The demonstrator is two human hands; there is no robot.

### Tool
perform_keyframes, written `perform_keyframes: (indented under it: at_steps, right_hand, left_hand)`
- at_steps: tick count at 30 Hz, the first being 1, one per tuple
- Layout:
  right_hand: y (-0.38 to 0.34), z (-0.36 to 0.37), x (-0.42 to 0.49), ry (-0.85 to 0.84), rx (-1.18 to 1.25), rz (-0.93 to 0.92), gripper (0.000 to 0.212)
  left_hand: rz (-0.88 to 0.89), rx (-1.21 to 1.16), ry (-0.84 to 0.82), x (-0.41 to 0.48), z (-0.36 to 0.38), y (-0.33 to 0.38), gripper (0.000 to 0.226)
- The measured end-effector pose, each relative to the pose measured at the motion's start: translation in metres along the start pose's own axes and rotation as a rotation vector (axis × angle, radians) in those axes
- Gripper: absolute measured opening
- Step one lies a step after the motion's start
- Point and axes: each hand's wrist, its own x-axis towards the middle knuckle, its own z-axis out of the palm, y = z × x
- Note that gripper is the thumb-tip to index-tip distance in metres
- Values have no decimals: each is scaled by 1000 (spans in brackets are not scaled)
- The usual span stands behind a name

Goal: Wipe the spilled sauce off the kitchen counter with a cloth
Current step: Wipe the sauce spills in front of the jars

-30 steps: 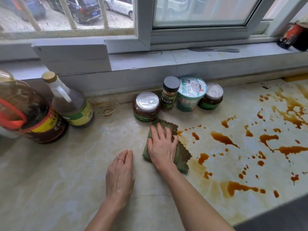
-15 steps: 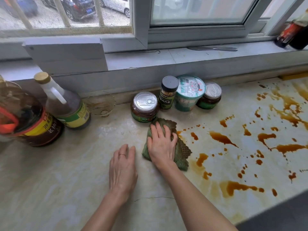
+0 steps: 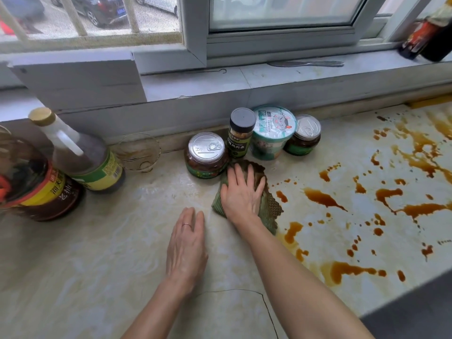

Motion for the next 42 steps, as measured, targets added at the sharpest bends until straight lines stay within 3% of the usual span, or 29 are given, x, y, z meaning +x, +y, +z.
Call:
perform_keyframes:
  at_steps: [8, 15, 23, 30, 38, 42]
  right_hand:
    - [53, 0, -23, 145, 11, 132, 53]
    - [59, 5, -54, 131, 71, -204, 45]
    - [73, -4, -61, 237, 195, -30, 45]
    - [66, -3, -118, 159, 188, -355, 51]
    - [102, -17, -106, 169, 168, -90, 42]
    - [76, -11, -141, 179, 140, -195, 47]
  left_hand:
    - [3, 10, -20, -2, -3, 2, 67]
    - [-31, 28, -17, -2, 0, 6, 63]
    - [-12, 54, -21, -2, 2, 6, 65]
    - [-11, 44, -13, -2, 3, 8, 64]
    - [1, -2, -16, -5, -1, 8, 66]
    - [-4, -13, -3, -5, 3, 9, 66]
